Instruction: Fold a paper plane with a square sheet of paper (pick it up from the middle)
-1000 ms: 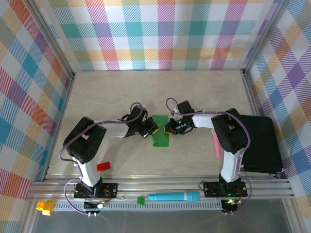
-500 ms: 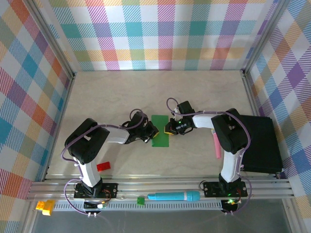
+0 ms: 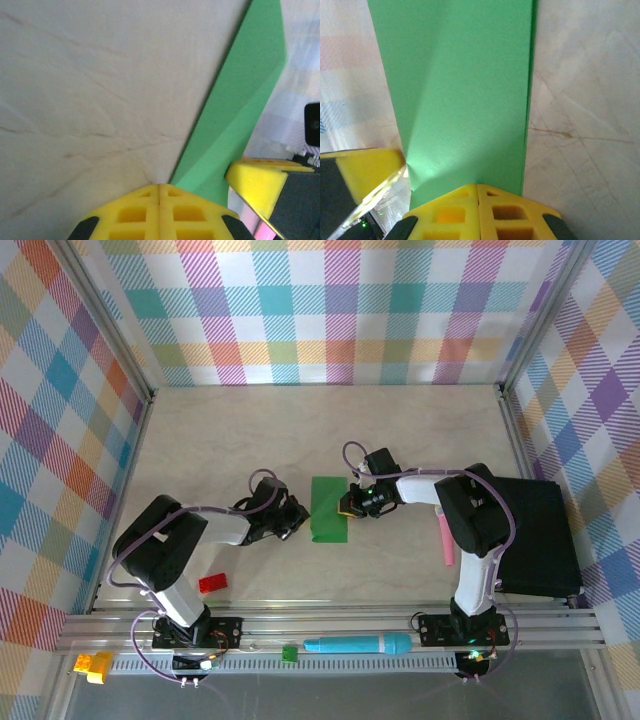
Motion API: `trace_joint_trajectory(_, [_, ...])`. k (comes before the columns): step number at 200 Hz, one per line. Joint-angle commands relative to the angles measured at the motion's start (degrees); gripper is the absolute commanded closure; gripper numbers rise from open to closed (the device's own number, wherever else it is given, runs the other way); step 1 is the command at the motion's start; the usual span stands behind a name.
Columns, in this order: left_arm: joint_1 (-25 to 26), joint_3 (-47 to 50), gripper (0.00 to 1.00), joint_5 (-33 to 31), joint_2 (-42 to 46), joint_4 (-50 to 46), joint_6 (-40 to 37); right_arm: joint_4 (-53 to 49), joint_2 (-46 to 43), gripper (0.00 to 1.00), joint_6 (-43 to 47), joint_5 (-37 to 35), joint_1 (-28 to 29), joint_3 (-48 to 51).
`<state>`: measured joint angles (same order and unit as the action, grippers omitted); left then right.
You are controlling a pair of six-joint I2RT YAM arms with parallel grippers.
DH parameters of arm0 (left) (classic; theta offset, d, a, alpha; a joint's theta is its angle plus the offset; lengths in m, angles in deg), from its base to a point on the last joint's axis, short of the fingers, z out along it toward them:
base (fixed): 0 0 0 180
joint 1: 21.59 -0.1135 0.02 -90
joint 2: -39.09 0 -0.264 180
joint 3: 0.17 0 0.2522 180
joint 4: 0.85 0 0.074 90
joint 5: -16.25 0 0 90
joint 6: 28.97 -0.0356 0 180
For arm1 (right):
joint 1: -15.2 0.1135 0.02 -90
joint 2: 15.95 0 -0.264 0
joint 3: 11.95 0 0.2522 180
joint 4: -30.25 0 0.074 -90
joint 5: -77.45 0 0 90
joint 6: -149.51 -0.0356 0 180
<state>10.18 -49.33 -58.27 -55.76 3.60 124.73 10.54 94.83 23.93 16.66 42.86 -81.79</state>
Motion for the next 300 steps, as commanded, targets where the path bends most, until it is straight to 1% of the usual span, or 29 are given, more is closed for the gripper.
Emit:
trace_joint_trajectory(1, [0.3, -2.0, 1.00, -0.2, 4.9, -6.0, -2.8, -15.4, 8.8, 0.94, -0.5, -19.8, -0.3, 7.1])
trace_joint_trajectory(15, [1.7, -3.4, 1.00, -1.3, 6.9, -7.5, -2.7, -15.4, 8.7, 0.94, -0.5, -19.9, -0.4, 7.2])
trace_joint_trajectory(30, [3.8, -4.4, 1.00, -2.3, 7.1, -7.8, -1.4, -15.3, 8.7, 0.94, -0.6, -20.0, -0.4, 7.3])
trace_joint_trajectory(73, [10.0, -4.6, 1.00, -5.4, 2.7, -2.9, 3.3, -15.2, 8.8, 0.94, -0.6, -20.0, -0.4, 7.4])
trace_joint_trajectory(122, [12.3, -2.2, 1.00, -6.7, -3.3, 0.8, 8.5, -15.7, 8.8, 0.94, -0.5, -20.1, -0.4, 7.2])
trace_joint_trajectory(138, [12.2, -0.2, 1.00, -7.8, -3.6, 2.9, 10.2, -15.8, 8.8, 0.94, -0.4, -20.3, -0.3, 7.3])
trace_joint_trajectory(151, [12.3, 1.5, 1.00, -8.9, -2.8, 2.8, 10.8, -15.9, 8.9, 0.94, -0.3, -20.4, -0.4, 7.2])
trace_joint_trajectory(201, [12.2, 7.4, 1.00, -15.4, 4.4, -1.8, 11.4, -16.3, 9.5, 0.94, -0.3, -20.9, -0.4, 6.8])
trace_joint_trajectory(234, [11.6, 9.5, 1.00, -17.2, 10.0, -5.5, 11.0, -16.4, 9.7, 0.94, -0.3, -21.0, -0.5, 6.7])
trace_joint_trajectory(249, [11.4, 8.4, 1.00, -17.6, 12.8, -8.1, 9.1, -16.4, 9.7, 0.94, -0.3, -21.0, -0.4, 6.5])
trace_joint_trajectory(270, [11.6, 3.4, 1.00, -16.2, 15.0, -12.1, 4.1, -16.5, 9.5, 0.94, -0.4, -20.8, -0.5, 6.6])
trace_joint_trajectory(286, [12.4, 0.0, 1.00, -15.4, 14.3, -13.1, 1.8, -16.5, 9.4, 0.94, -0.3, -20.7, -0.5, 6.5])
trace_joint_trajectory(300, [12.9, -1.5, 1.00, -14.5, 11.9, -11.5, 1.6, -16.4, 9.4, 0.94, -0.5, -20.7, -0.4, 6.5])
